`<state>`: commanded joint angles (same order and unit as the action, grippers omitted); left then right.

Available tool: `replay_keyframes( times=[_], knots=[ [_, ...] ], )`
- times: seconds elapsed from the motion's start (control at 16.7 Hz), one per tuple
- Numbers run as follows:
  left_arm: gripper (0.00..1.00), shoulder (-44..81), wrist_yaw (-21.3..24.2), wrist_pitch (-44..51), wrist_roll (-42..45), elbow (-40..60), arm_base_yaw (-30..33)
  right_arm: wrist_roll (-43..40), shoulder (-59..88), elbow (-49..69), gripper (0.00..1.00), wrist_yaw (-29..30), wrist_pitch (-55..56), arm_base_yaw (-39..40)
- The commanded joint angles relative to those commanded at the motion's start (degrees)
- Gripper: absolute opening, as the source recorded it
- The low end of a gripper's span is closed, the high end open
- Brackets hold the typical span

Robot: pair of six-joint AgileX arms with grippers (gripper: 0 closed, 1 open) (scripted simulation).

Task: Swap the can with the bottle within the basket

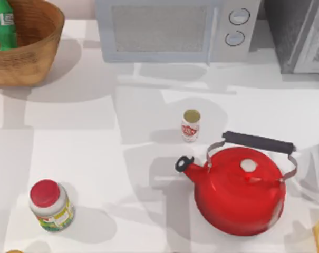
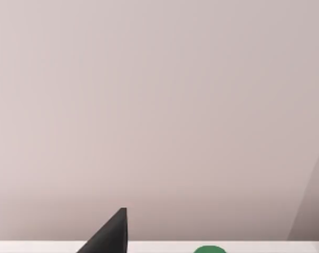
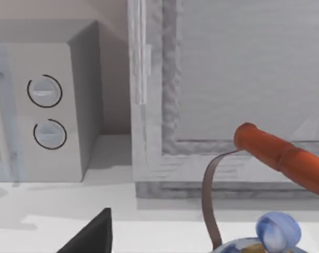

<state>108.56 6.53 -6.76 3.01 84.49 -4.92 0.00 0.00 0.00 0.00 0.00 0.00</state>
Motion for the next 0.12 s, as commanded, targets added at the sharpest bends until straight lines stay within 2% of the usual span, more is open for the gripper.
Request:
replay_keyframes(
  times=[0.12],
  knots=[
    [1.00, 0.0, 0.0, 0.0, 0.0, 0.0, 0.0, 0.0, 0.0, 0.0, 1.00, 0.0, 0.0, 0.0]
  ],
)
